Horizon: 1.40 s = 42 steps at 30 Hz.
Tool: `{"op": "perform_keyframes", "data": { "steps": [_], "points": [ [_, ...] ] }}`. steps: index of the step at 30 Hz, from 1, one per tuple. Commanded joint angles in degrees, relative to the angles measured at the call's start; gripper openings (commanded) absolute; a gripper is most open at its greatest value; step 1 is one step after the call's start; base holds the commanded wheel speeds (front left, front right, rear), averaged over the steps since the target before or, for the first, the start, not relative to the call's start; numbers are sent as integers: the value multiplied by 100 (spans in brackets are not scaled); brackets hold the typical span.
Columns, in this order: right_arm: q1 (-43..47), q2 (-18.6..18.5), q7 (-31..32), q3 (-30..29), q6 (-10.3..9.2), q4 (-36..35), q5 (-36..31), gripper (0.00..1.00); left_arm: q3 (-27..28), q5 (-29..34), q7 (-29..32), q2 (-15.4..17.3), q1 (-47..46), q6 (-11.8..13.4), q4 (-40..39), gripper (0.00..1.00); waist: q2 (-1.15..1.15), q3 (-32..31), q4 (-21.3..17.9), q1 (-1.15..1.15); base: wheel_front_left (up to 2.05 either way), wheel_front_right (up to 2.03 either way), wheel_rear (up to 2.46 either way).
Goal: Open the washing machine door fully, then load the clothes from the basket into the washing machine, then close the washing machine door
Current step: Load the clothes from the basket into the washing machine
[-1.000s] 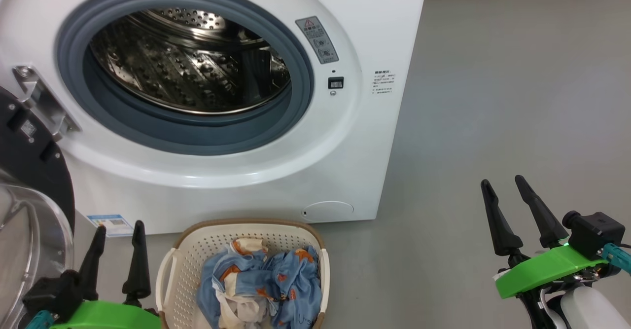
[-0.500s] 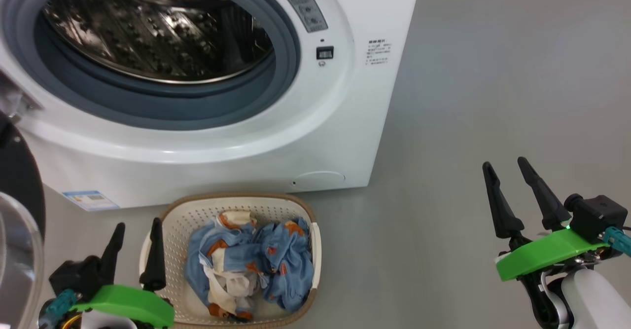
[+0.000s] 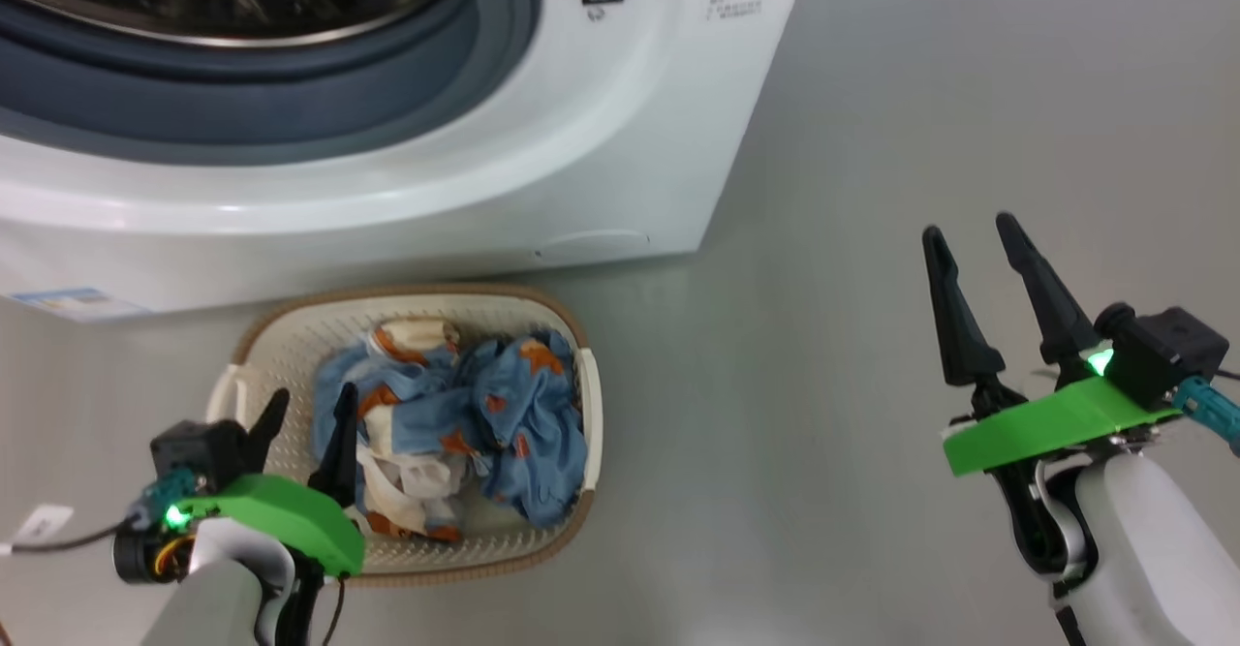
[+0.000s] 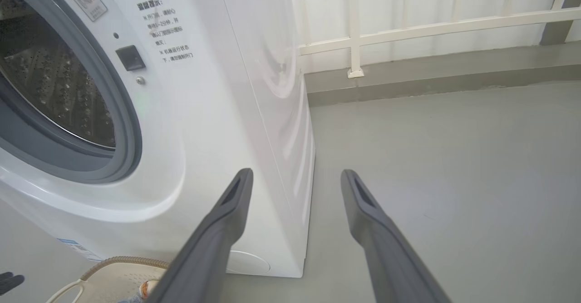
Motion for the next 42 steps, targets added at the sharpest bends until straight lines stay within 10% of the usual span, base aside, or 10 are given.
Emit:
{"op": "perform_keyframes", "data": {
  "steps": [1,15,42],
  "points": [
    [-122,36,-54,121,43,-184,-80,100,-15,-127,4,257,-237,-19,115,100,0,685,-242,0,0,0,0],
    [-565,370,-54,95,43,-502,-303,100,-1303,-1308,356,725,-1341,-19,1175,100,0,2078,-606,0,0,0,0],
    [-842,653,-54,184,43,-887,-393,100,-2103,-2442,885,1350,-2533,-19,2099,100,0,3267,-1121,0,0,0,0]
  ]
}}
